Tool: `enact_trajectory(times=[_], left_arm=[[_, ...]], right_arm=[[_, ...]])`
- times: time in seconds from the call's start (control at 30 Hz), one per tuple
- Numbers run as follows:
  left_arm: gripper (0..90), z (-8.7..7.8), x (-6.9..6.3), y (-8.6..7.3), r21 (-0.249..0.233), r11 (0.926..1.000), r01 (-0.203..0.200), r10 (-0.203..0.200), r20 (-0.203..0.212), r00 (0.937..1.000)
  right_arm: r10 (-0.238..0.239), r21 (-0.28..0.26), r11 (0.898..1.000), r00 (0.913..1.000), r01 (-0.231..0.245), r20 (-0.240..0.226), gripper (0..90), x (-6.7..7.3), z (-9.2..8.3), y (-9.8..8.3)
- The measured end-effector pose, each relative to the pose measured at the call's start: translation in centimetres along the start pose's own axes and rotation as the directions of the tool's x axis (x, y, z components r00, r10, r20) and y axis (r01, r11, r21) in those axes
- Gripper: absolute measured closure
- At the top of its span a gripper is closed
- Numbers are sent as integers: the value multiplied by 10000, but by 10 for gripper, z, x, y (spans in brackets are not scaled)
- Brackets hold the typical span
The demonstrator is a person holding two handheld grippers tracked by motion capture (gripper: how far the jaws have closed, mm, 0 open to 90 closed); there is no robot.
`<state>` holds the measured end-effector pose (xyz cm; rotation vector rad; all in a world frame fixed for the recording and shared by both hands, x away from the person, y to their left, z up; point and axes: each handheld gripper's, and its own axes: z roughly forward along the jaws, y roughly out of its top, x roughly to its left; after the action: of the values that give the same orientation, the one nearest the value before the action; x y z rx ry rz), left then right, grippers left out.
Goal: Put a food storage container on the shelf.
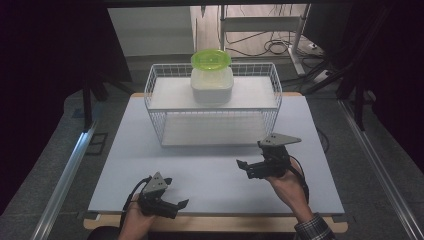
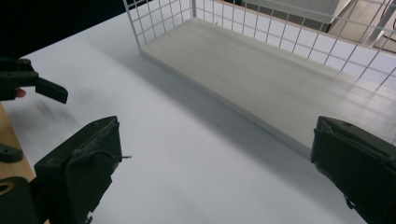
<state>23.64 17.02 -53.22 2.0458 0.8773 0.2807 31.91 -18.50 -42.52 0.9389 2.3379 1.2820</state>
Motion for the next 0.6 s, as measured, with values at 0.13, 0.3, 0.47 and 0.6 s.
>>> enact_trajectory(times=[0.13,0.3,0.47,0.6], left_arm=[[40,0,0,0,18,10000,-24,24,15,10000],[40,0,0,0,35,10000,-57,57,6,10000],[40,1,-1,0,61,10000,-59,59,11,10000],[39,1,-1,0,88,9999,-89,89,-5,10000]], right_arm=[[32,50,10000,10000,-32,45,22,0,-2,-11],[204,98,9997,9997,-205,105,22,-2,-4,-25],[240,199,9995,9994,-244,237,20,-1,-3,-39],[262,345,9990,9992,-272,308,15,-1,0,-50]])
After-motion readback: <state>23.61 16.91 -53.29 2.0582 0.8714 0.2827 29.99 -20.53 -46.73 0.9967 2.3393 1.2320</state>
